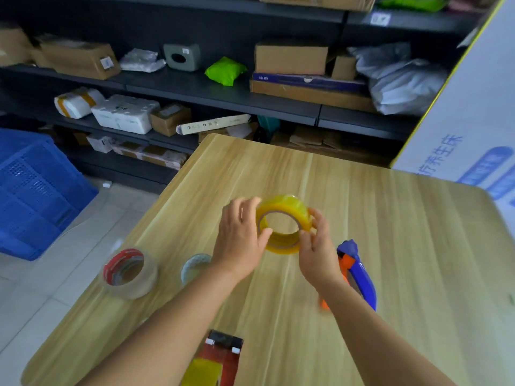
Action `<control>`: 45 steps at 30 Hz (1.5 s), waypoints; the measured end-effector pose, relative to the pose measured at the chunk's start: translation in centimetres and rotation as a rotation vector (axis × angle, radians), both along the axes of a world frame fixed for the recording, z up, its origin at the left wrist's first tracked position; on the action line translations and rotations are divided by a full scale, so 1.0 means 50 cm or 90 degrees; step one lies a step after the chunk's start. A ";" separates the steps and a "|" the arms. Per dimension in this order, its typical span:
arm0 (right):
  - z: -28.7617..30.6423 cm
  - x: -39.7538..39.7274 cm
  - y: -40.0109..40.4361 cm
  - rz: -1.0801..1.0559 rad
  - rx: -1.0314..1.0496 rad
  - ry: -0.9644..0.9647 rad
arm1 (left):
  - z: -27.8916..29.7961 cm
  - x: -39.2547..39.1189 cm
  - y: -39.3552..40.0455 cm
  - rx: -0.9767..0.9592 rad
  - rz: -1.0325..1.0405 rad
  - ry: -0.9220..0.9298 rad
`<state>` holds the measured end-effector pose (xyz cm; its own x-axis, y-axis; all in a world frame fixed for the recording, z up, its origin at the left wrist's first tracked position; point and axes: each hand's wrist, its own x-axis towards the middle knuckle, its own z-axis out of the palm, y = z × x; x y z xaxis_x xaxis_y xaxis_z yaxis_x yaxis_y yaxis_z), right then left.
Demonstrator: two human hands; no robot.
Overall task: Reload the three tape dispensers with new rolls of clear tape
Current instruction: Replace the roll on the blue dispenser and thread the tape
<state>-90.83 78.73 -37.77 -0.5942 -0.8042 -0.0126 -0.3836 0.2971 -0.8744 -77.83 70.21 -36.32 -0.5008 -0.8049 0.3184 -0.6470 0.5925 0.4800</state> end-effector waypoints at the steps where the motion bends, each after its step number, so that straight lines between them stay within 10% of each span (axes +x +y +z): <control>1: -0.001 -0.007 0.015 -0.010 0.002 0.005 | 0.007 -0.009 0.006 0.068 0.017 0.002; 14: 0.007 -0.067 0.115 -0.012 -0.057 0.027 | 0.060 -0.081 0.056 0.486 -0.085 0.239; 45: 0.000 -0.100 0.151 -0.051 -0.099 -0.154 | 0.058 -0.088 0.075 0.376 -0.135 0.231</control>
<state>-95.80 86.30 -37.76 -0.6503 -0.7586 -0.0415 -0.1398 0.1732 -0.9749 -82.24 73.95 -33.43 -0.6102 -0.7914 0.0362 -0.2867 0.2632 0.9212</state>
